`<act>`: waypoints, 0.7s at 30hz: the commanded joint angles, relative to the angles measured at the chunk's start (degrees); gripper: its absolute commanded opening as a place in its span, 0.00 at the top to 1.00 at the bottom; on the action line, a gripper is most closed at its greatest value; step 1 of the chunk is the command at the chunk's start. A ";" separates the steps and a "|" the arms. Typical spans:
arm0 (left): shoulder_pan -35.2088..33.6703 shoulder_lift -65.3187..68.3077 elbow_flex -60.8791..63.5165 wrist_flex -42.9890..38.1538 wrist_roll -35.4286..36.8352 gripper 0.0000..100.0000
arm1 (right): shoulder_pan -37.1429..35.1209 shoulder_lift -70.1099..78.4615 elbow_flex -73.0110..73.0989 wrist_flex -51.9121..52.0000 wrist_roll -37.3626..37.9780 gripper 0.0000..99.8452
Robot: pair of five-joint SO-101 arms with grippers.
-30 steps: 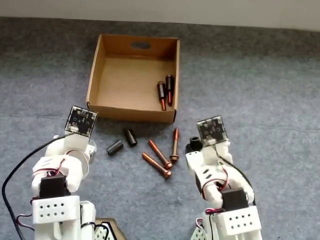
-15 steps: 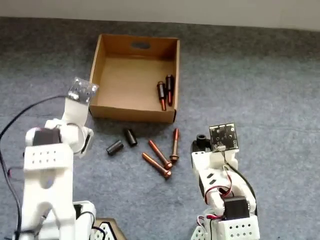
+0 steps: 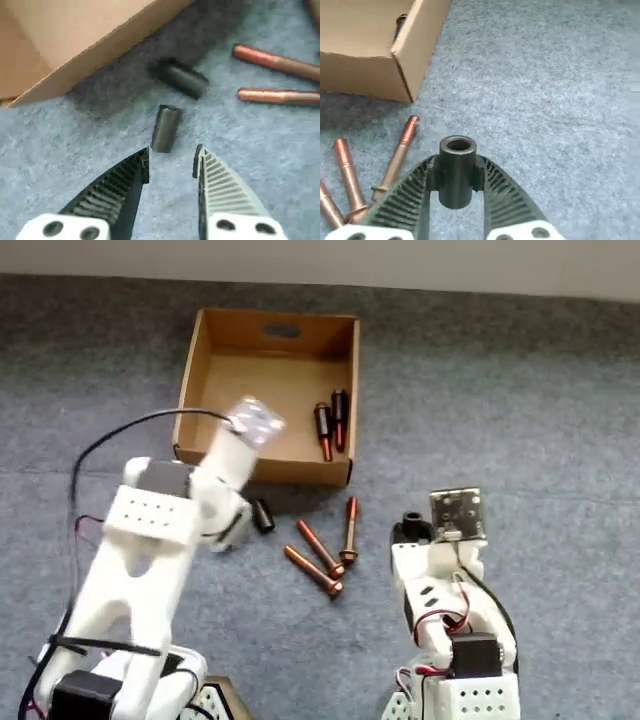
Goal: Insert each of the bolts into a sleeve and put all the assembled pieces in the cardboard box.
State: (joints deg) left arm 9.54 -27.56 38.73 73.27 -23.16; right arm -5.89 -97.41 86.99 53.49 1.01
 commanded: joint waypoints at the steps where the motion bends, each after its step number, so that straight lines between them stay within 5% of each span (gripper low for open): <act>1: 9.27 -1.36 -1.80 -1.76 2.20 0.83 | 7.34 -0.75 -1.80 -0.04 -3.43 0.99; 10: 20.35 -1.19 7.25 -15.30 -4.57 0.83 | 14.29 -0.75 -2.24 -0.04 -5.54 0.99; 21: 20.53 -1.19 14.81 -22.42 -13.27 0.83 | 14.11 -0.75 -2.24 -0.13 -5.36 0.99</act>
State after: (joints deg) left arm 29.67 -27.56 53.14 53.93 -34.51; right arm 7.82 -97.41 86.99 53.49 -4.00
